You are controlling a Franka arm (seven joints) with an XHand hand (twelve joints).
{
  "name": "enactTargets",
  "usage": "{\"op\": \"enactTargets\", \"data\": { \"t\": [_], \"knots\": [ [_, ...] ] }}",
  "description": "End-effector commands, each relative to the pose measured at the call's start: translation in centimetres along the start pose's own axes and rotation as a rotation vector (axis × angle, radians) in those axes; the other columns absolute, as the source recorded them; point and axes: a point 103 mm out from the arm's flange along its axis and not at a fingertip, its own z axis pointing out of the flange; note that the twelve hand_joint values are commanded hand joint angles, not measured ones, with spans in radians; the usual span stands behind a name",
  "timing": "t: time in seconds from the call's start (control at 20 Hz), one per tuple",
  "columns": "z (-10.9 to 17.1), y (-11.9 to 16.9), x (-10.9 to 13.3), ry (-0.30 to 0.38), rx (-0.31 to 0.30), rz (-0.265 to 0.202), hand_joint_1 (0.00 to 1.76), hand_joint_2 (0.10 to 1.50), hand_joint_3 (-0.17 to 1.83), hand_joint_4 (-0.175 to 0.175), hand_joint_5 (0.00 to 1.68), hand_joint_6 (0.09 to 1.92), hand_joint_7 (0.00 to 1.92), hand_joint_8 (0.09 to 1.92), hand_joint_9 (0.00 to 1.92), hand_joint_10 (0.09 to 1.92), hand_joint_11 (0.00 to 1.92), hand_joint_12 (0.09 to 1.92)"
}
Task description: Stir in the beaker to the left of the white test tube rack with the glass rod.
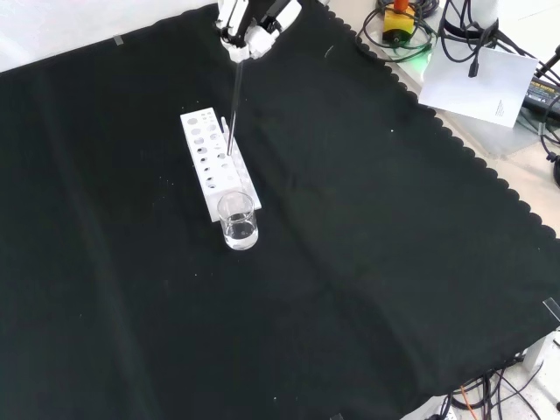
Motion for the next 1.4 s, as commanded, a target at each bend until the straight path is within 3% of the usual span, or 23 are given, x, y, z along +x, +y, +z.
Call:
{"op": "enactTargets", "data": {
  "t": [0.05, 0.65, 0.95, 1.4],
  "knots": [
    [0.3, 0.2, 0.5, 0.001, 0.01, -0.01, 1.29, 1.18, -0.17, -0.175, 1.08, 0.56, 1.01, 1.29, 1.52, 1.15, 1.6, 0.91],
    [0.1, 0.6, 1.3, 0.047, -0.007, -0.019, 1.29, 1.18, -0.17, -0.175, 1.09, 0.56, 1.01, 1.29, 1.52, 1.15, 1.6, 0.91],
    [-0.1, 1.1, 2.4, 0.031, 0.011, -0.047, 1.29, 1.18, -0.17, -0.175, 1.09, 0.55, 1.01, 1.29, 1.52, 1.15, 1.6, 0.91],
    [2.6, 2.9, 3.7, 0.065, 0.022, -0.105, 1.29, 1.18, -0.17, -0.175, 1.09, 0.55, 1.02, 1.29, 1.52, 1.15, 1.6, 0.91]
  ]
}}
